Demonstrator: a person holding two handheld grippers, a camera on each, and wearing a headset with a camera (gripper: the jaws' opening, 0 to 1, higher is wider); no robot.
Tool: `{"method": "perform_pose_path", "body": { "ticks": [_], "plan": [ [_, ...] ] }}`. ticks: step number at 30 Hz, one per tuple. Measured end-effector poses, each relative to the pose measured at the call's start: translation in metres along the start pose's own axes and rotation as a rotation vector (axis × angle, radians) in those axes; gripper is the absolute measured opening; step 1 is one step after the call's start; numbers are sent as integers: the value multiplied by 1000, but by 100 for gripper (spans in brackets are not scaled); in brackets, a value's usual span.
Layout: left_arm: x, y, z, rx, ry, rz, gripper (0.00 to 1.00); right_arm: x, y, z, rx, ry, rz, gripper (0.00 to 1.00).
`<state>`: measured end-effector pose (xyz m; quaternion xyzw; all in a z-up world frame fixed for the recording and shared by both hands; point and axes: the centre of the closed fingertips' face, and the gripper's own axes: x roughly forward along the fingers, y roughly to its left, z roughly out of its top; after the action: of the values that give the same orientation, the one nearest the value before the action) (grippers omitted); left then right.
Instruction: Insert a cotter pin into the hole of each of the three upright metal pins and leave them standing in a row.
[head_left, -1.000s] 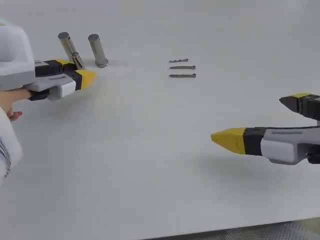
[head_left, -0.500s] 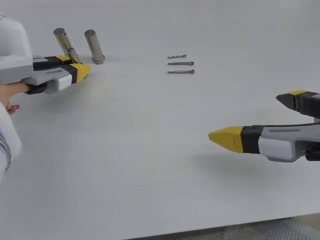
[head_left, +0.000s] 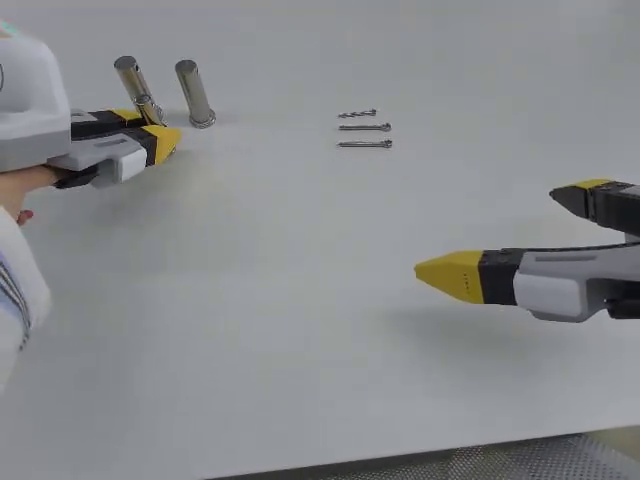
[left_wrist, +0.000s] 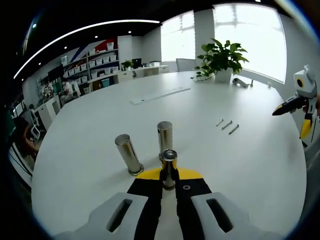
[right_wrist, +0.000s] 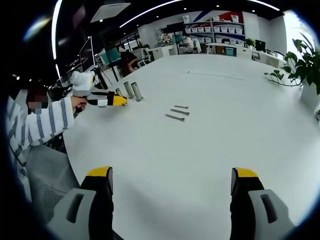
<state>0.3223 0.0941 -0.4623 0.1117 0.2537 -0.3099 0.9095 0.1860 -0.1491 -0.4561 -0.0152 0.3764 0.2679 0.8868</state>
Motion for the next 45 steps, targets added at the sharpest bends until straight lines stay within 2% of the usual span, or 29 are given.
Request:
{"method": "perform_pose_path", "body": {
  "ticks": [7, 11, 21, 25, 26, 29, 31, 33, 35, 38, 42, 45],
  "plan": [
    [-13, -14, 10, -6, -20, -10, 5, -5, 3, 7, -10, -30, 2, 98],
    [-20, -22, 15, -28, -32, -12, 5, -5, 2, 10, -16, -47, 4, 98],
    [-34, -45, 20, -29, -28, -9, 5, -8, 5, 21, -47, -100, 23, 98],
    [-36, -56, 15, 9, 10, -2, 5, -11, 3, 29, -95, -138, 16, 98],
    [-37, -65, 14, 12, 18, -2, 5, -12, 3, 30, -102, -145, 15, 98],
    [-36, -75, 11, 21, 26, -15, 5, -11, 0, 36, -123, -163, 16, 98],
    [-35, -75, 8, 21, 27, -19, 5, -11, -1, 37, -129, -170, 15, 98],
    [-32, -81, 5, 5, 30, -32, 5, -12, -1, 36, -127, -168, 20, 98],
    [-31, -84, 2, 13, 35, -39, 5, -12, -1, 35, -125, -165, 25, 98],
    [-27, -87, -4, -7, 41, -55, 5, -13, 0, 33, -129, -163, 27, 98],
    [-23, -91, -8, -12, 44, -47, 5, -13, 1, 31, -124, -156, 31, 98],
    [-21, -89, -11, -42, 46, -31, 5, -12, 2, 31, -125, -155, 35, 98]
  ]
}}
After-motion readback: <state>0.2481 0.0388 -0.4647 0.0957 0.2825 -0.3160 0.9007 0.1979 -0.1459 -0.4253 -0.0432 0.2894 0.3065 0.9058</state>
